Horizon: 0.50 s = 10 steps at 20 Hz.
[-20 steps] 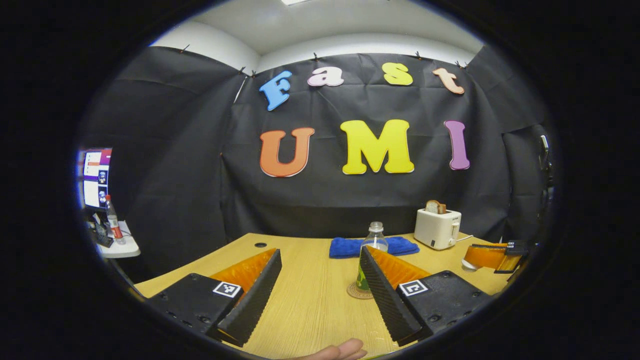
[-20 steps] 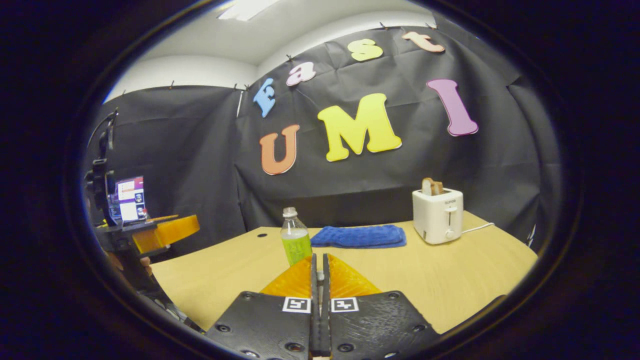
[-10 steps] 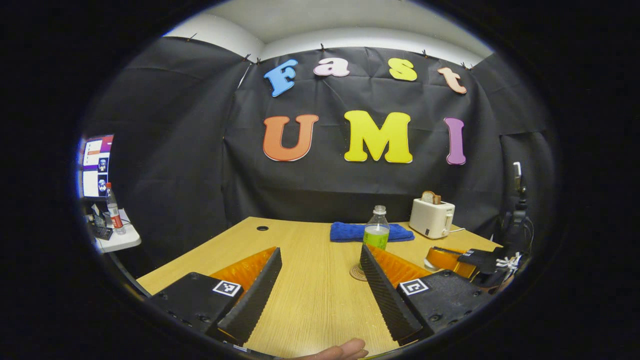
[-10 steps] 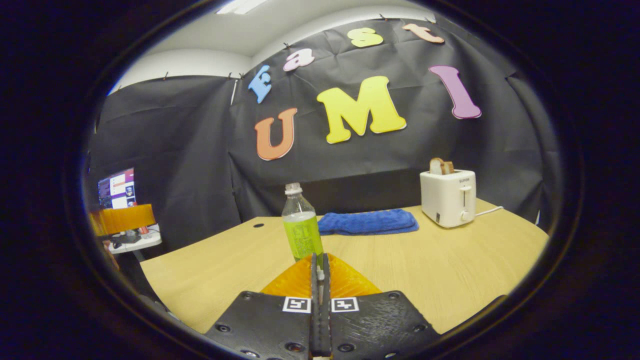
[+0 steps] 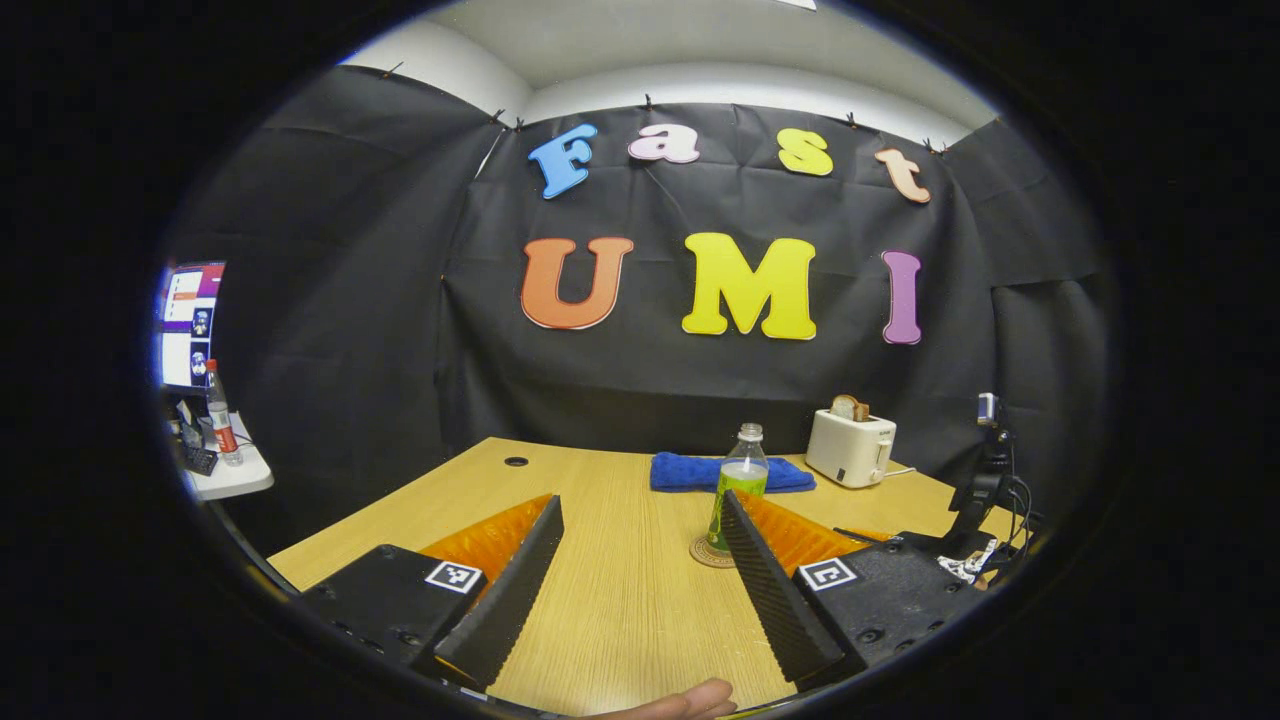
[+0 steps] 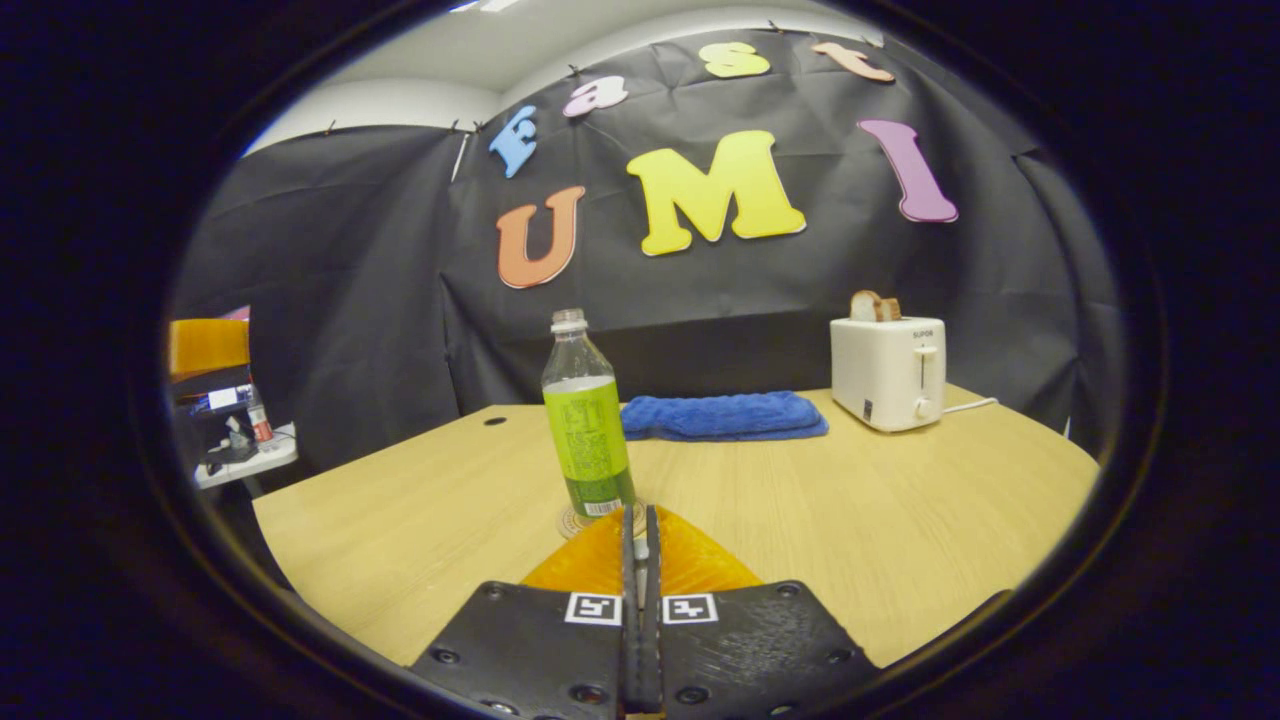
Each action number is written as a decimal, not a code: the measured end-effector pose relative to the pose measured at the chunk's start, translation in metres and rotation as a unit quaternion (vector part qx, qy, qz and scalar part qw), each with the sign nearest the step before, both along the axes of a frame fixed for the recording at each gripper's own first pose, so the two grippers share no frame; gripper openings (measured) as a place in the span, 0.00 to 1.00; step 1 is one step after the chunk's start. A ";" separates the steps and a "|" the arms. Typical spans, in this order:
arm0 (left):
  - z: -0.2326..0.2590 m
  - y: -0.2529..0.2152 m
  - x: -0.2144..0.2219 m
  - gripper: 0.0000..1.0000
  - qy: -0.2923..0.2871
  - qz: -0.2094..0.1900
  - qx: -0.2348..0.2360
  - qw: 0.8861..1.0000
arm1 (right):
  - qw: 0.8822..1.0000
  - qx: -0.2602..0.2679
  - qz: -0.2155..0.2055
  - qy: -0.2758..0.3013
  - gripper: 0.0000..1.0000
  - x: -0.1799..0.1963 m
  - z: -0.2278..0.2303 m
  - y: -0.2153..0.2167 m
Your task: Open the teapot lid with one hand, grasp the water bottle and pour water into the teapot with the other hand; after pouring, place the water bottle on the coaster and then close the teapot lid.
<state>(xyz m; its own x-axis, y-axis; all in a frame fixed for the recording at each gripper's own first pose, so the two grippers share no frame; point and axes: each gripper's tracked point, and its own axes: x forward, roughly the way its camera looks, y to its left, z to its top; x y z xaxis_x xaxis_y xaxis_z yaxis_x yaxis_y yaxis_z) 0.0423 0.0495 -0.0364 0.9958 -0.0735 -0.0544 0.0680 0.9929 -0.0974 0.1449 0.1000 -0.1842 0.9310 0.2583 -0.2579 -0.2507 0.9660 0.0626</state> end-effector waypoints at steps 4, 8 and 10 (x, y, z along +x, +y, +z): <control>-0.007 0.002 0.002 0.99 0.012 0.002 0.001 1.000 | 1.000 -0.013 -0.004 0.004 0.01 -0.002 -0.002 0.000; -0.009 -0.005 0.002 0.99 0.015 -0.011 0.007 1.000 | 1.000 -0.016 -0.019 -0.010 0.18 -0.002 0.012 -0.004; -0.009 -0.007 0.001 0.99 0.016 -0.013 0.015 1.000 | 0.999 -0.015 -0.024 -0.024 0.39 -0.007 0.028 -0.006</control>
<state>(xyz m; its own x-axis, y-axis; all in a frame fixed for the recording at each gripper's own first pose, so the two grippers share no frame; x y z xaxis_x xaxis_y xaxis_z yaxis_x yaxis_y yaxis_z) 0.0431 0.0425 -0.0459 0.9914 -0.0969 -0.0879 0.0909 0.9934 -0.0700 0.1380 0.0939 -0.1558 0.9539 0.2051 -0.2193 -0.2054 0.9784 0.0217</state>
